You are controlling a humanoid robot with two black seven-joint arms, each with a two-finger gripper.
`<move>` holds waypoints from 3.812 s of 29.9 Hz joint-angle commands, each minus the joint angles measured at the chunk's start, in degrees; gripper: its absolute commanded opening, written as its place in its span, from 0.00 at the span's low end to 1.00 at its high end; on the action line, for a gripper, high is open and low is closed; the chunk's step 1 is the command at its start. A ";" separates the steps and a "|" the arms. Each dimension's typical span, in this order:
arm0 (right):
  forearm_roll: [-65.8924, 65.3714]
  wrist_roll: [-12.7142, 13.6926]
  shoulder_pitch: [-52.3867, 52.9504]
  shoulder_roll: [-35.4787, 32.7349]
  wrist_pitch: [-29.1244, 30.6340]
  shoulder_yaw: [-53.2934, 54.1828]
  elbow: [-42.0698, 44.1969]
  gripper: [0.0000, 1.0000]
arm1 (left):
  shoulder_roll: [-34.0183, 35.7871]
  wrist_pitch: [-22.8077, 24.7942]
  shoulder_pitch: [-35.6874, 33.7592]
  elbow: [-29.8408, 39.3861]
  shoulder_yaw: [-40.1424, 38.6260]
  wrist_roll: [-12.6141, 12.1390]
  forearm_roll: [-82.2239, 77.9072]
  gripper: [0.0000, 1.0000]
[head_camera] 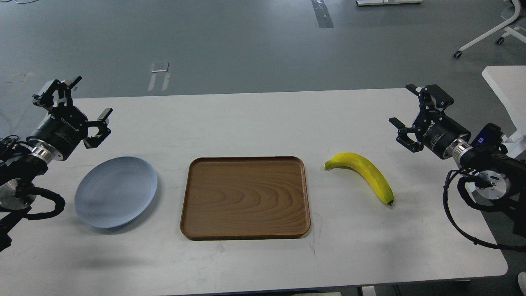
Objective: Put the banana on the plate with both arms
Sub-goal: 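Raise the left gripper and move it toward the light blue plate, then lower the left gripper and grasp the rim of the light blue plate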
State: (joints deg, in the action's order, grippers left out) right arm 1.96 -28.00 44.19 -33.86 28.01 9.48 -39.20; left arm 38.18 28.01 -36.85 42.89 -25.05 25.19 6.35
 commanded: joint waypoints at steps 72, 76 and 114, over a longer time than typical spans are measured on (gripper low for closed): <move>-0.03 0.00 0.37 0.72 -0.01 0.45 4.74 1.00 | 14.99 -14.12 -0.95 5.02 13.27 2.81 -91.34 0.91; -0.03 0.00 0.20 0.46 -0.01 0.45 4.74 1.00 | 13.85 -14.03 -0.33 3.96 13.36 2.81 -91.25 0.90; -0.03 0.00 0.02 0.02 -0.01 0.54 4.74 1.00 | 12.79 -12.36 0.37 1.50 13.27 2.81 -91.16 0.00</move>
State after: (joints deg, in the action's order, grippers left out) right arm 1.93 -28.00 44.17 -33.84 28.00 9.93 -34.46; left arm 50.91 15.46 -36.42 44.40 -11.78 28.00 -84.81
